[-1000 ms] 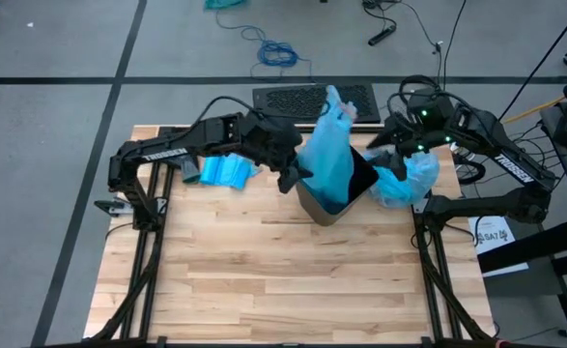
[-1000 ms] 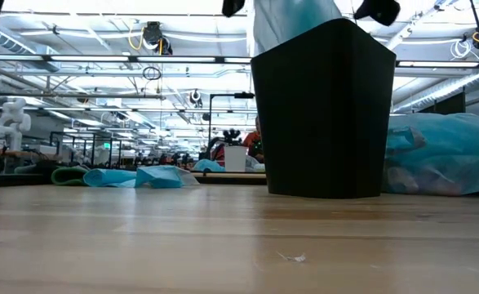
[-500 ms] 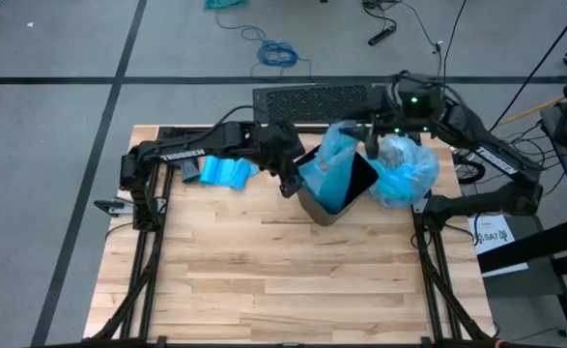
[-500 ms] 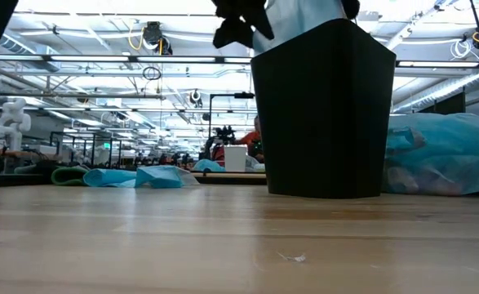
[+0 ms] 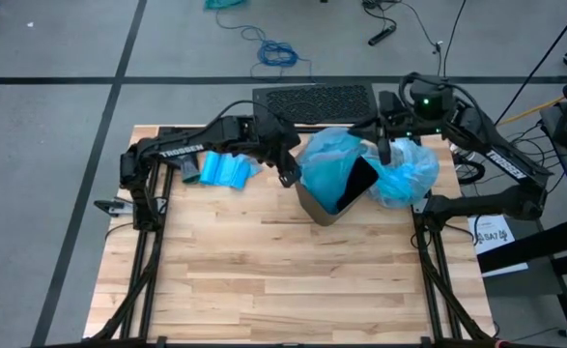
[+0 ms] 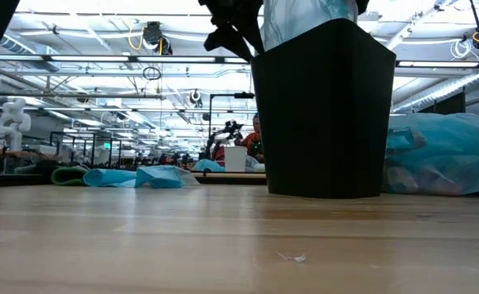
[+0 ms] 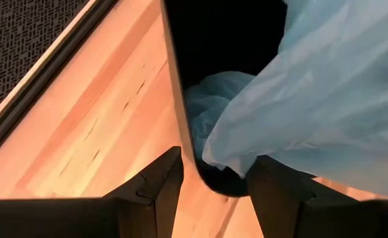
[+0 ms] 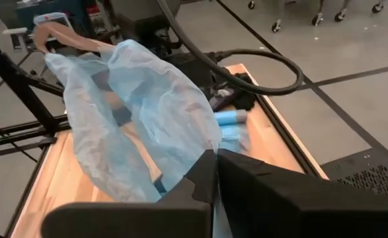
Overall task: Place trash/remove bag and relplace
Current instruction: Put the blue trash bag into the trash bin
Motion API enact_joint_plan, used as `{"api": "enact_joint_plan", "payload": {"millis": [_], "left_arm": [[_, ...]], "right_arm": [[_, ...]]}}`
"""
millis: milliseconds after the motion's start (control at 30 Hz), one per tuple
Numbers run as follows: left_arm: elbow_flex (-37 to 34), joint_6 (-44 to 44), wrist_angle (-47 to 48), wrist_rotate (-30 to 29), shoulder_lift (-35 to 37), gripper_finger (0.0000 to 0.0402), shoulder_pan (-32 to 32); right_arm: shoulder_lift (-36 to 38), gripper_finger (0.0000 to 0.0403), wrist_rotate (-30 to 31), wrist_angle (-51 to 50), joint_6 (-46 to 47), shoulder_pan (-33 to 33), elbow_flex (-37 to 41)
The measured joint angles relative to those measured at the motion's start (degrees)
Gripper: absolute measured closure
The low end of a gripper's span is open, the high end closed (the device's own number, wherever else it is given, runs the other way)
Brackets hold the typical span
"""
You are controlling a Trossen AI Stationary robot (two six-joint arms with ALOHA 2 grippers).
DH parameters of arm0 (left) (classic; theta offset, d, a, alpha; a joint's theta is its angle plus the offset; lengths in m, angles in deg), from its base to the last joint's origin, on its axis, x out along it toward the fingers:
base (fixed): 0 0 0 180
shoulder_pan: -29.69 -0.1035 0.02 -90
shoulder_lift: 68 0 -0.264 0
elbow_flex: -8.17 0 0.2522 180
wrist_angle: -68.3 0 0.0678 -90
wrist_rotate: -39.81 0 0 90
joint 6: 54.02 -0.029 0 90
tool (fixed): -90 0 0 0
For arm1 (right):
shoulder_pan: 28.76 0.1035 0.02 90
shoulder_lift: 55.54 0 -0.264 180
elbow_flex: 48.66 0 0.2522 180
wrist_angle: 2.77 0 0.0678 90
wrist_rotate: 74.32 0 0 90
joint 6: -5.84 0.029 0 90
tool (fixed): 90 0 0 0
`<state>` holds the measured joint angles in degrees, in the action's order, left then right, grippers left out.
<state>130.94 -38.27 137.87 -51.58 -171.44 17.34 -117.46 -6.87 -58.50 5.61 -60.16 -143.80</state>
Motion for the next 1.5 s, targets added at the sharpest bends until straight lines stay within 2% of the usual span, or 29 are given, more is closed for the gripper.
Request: {"api": "enact_joint_plan", "payload": {"millis": [200, 333, 433, 733, 900, 1033, 1200, 1300, 1500], "left_arm": [[0.0, 0.26, -0.19, 1.25, -0.32, 0.0237, -0.09], [-0.01, 0.52, -4.21, 1.63, -0.39, 0.0237, 0.02], [0.0, 1.93, -6.09, 4.36, -0.39, 0.0237, -0.26], [0.0, 3.27, -5.22, 5.43, -0.18, 0.0237, -0.53], [1.09, 1.63, 0.96, 5.84, 1.64, 0.0237, -0.53], [1.68, -1.0, 1.39, 4.16, 5.48, 0.0237, 0.27], [1.66, -3.98, 0.2, -2.02, 8.34, 0.0237, 1.61], [1.66, -4.81, -6.07, -2.66, 9.18, 0.0237, 1.96], [1.66, -10.57, -28.42, 3.34, 9.77, 0.0237, 2.0]], "right_arm": [[0.07, 0.0399, 0.0, -0.71, 0.63, 0.03, 0.02], [-0.06, 0.0402, -0.04, -1.51, 0.66, 0.03, 0.02], [-0.06, 0.0402, -0.04, -1.66, 0.66, 0.03, 0.02], [-0.06, 0.0402, -0.06, -2.32, -0.72, 0.03, 0.02], [-0.06, 0.0402, -0.07, -5.43, -2.15, 0.03, 0.02], [-0.08, 0.0403, -0.07, -6.83, -2.38, 0.03, 0.02], [-0.06, 0.0403, -0.07, -7.24, -2.36, 0.03, 0.02], [-0.06, 0.0403, -0.07, -8.7, -2.14, 0.03, 0.02], [-0.6, 0.0403, -0.07, -8.08, -1.9, 0.03, 0.02]]}}
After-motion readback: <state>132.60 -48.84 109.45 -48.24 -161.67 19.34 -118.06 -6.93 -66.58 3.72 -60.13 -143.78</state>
